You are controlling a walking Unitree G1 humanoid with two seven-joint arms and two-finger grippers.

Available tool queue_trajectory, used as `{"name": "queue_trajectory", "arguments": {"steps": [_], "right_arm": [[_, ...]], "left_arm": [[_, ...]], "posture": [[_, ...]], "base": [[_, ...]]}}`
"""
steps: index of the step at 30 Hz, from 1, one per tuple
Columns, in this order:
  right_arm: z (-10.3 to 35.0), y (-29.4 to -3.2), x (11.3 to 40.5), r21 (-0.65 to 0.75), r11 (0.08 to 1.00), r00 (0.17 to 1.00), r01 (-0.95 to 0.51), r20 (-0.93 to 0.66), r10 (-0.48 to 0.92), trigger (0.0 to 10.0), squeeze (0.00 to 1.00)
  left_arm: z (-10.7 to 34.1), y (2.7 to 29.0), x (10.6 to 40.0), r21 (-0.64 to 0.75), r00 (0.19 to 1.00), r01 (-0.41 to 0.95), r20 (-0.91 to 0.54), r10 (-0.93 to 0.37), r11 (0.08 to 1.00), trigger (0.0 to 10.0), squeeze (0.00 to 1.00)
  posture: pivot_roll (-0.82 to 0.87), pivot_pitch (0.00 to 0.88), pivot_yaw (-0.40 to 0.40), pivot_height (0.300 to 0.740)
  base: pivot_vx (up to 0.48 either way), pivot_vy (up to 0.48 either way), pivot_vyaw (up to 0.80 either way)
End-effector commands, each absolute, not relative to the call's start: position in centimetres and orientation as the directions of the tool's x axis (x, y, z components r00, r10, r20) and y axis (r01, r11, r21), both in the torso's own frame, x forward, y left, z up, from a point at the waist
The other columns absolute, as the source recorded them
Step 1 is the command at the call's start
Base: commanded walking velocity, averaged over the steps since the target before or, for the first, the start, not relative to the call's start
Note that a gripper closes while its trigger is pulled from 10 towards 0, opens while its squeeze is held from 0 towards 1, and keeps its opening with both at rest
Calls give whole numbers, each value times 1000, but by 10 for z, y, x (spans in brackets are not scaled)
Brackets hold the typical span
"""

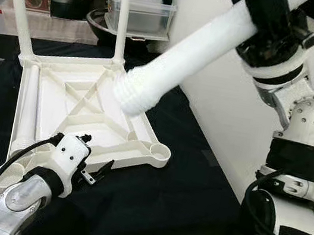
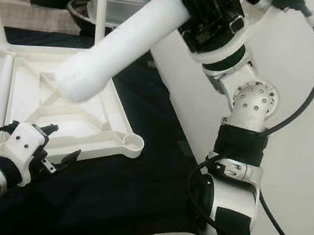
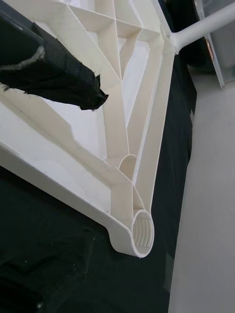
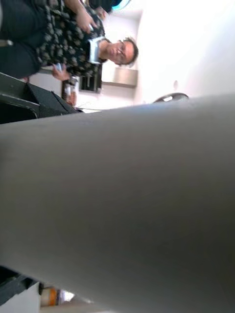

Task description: Building children table

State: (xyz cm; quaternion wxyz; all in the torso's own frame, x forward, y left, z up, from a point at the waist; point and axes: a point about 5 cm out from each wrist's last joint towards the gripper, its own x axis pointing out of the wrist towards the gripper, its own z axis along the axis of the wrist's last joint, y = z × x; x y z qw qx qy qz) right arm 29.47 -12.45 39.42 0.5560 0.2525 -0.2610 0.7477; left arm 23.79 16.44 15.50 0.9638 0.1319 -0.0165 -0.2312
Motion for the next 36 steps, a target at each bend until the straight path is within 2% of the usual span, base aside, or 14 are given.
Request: {"name": "queue_trajectory", "arguments": {"steps": [1,28,36], "right_arm": [[393,-124,290,-121,-270,-283,-955,643,711,0,0],[372,-113,286,-103,-289,-293,-952,585,756,0,0],[362,-105,287,-84,-293,-289,-952,557,779,0,0]], "left_arm": [[153,160,238,259,886,454,-35,-462,852,10000,0],[153,161,240,256,879,468,-33,-476,846,10000,0],[155,156,235,246,835,544,-63,-547,802,10000,0]], "posture": [[140,0,-93,740],[145,0,-86,740],[156,0,-87,740]], "base": [[0,0,0],[0,0,0],[0,0,0]]}}
